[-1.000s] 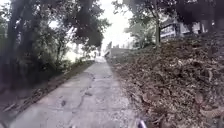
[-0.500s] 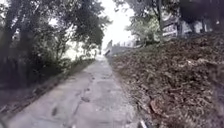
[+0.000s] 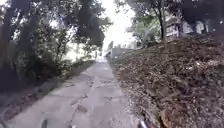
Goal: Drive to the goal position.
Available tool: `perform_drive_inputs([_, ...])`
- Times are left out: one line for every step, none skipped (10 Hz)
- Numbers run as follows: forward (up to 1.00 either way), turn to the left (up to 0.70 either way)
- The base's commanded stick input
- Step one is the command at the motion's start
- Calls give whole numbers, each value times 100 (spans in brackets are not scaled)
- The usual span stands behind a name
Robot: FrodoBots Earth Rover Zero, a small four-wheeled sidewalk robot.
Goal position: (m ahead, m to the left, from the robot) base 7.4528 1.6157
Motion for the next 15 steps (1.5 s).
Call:
perform_drive_inputs([50,0])
perform_drive_inputs([50,0])
perform_drive_inputs([50,0])
perform_drive_inputs([50,0])
perform_drive_inputs([50,0])
perform_drive_inputs([50,0])
perform_drive_inputs([50,0])
perform_drive_inputs([50,0])
perform_drive_inputs([50,0])
perform_drive_inputs([50,0])
perform_drive_inputs([50,0])
perform_drive_inputs([50,0])
perform_drive_inputs([50,0])
perform_drive_inputs([50,0])
perform_drive_inputs([50,0])
